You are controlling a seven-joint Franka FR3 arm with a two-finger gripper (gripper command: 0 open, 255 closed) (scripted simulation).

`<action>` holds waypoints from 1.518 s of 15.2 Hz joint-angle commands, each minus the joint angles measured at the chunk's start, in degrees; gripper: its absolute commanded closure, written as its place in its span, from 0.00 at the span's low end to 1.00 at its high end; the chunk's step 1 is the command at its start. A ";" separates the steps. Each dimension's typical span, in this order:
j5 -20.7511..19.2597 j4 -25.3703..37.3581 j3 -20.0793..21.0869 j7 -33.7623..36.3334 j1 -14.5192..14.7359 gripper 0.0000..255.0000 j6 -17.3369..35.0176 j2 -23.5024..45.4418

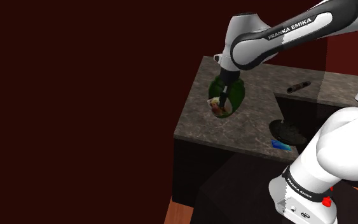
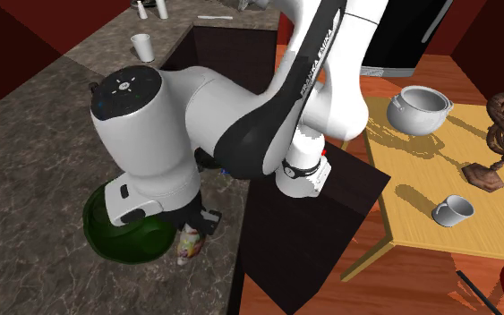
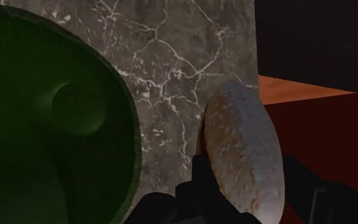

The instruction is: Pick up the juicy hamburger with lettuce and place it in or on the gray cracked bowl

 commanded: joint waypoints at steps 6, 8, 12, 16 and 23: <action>-4.82 -8.61 -5.55 -7.34 -5.70 1.00 -3.27 -12.22; -6.62 -10.39 -7.42 -9.80 -7.83 1.00 -4.65 -15.51; -10.59 -13.00 -11.44 -15.24 -12.66 1.00 -7.60 -21.39; -14.89 -14.27 -15.90 -21.32 -17.92 1.00 -10.42 -25.90; -22.54 -13.17 -24.66 -32.73 -26.51 1.00 -13.84 -29.44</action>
